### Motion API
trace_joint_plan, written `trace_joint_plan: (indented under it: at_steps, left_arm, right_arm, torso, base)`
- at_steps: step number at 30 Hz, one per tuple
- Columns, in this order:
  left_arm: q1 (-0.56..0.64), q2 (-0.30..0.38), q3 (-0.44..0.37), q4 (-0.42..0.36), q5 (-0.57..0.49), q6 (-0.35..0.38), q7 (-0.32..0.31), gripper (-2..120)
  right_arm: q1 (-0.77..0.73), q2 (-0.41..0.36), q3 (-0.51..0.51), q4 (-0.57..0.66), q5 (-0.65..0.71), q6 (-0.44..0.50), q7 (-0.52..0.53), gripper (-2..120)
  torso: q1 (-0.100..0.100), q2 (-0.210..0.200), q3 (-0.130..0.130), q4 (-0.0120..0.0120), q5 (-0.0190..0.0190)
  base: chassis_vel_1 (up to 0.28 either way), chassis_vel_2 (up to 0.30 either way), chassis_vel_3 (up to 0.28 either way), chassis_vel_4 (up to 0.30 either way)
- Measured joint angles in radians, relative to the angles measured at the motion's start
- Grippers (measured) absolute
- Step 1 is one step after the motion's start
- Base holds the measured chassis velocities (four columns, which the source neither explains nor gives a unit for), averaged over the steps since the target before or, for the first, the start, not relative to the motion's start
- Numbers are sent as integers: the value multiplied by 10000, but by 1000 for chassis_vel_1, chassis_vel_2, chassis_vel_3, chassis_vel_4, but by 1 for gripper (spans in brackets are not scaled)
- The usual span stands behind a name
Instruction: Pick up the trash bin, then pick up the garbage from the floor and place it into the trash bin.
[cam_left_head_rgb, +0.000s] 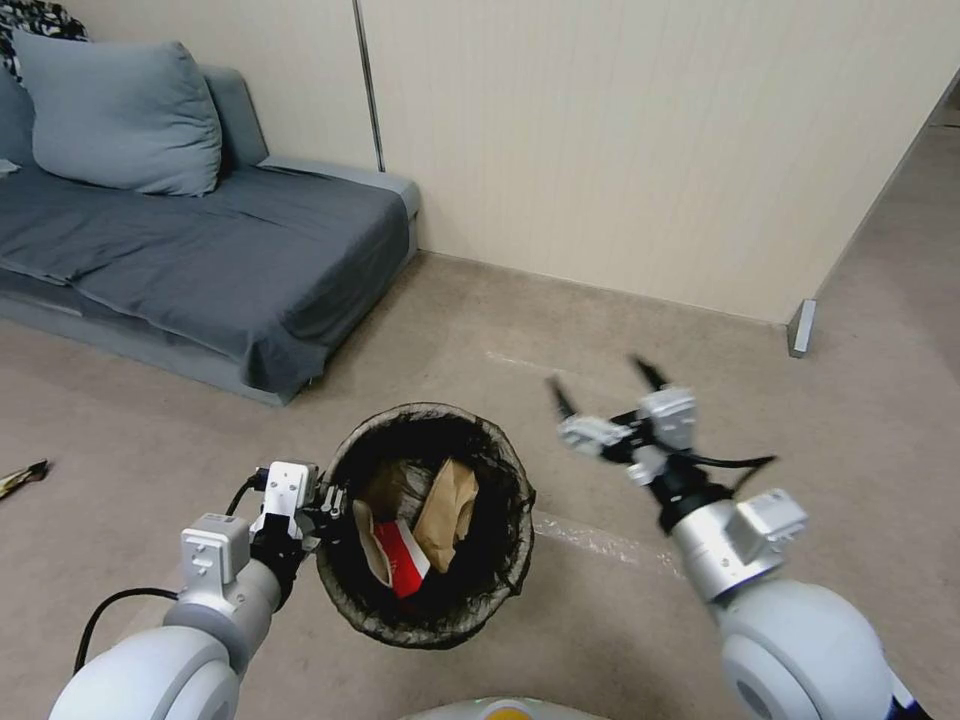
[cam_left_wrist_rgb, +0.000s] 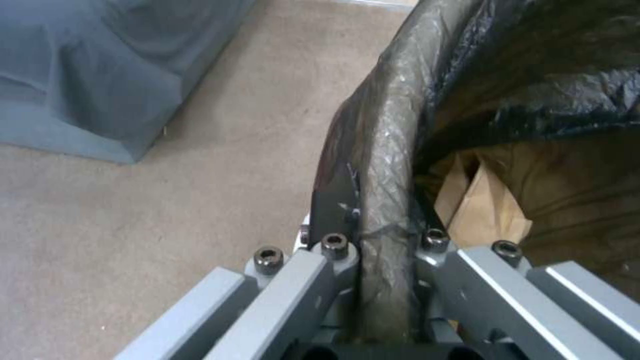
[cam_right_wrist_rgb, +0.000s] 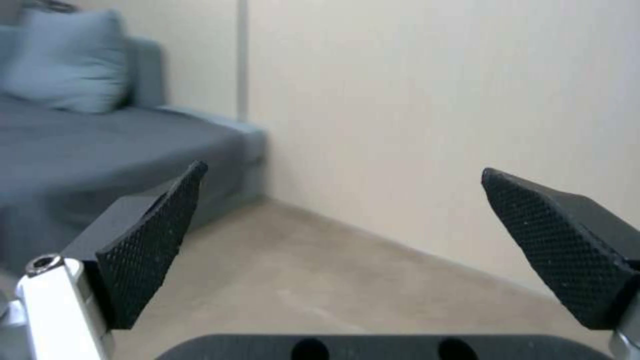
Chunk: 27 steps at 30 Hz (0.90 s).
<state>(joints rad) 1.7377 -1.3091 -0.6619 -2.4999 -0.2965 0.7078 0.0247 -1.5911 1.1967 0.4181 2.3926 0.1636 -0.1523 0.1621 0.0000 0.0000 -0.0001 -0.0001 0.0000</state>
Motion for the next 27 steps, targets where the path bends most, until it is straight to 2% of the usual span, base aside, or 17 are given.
trace_joint_plan:
  at_steps: [7, 14, 21, 27]
  left_arm:
    - [43, -158, -30, 0, 56, -11, 8, 1]
    - [86, -279, -99, 0, 223, 52, 83, 1]
    - [81, -458, -51, 0, 392, 81, 107, 1]
    - [42, -527, -29, 0, 453, 82, 122, 1]
  right_arm:
    - [-1760, 818, 1204, -352, -520, 1465, -493, 100]
    - [-3052, 1206, 1483, -563, -833, 2739, -536, 100]
    - [-3705, 1530, 1483, -674, -1150, 3312, -519, 100]
    - [-3782, 1752, 1465, -603, -1224, 3360, -489, 100]
  torso:
    - [0, 0, 0, 1, -2]
    - [0, 0, 0, 0, 0]
    - [0, 0, 0, 0, -1]
    - [0, 0, 1, 1, 0]
  base:
    - [0, 0, 0, 0]
    - [0, 0, 0, 0]
    - [0, 0, 0, 0]
    - [15, 17, 16, 19]
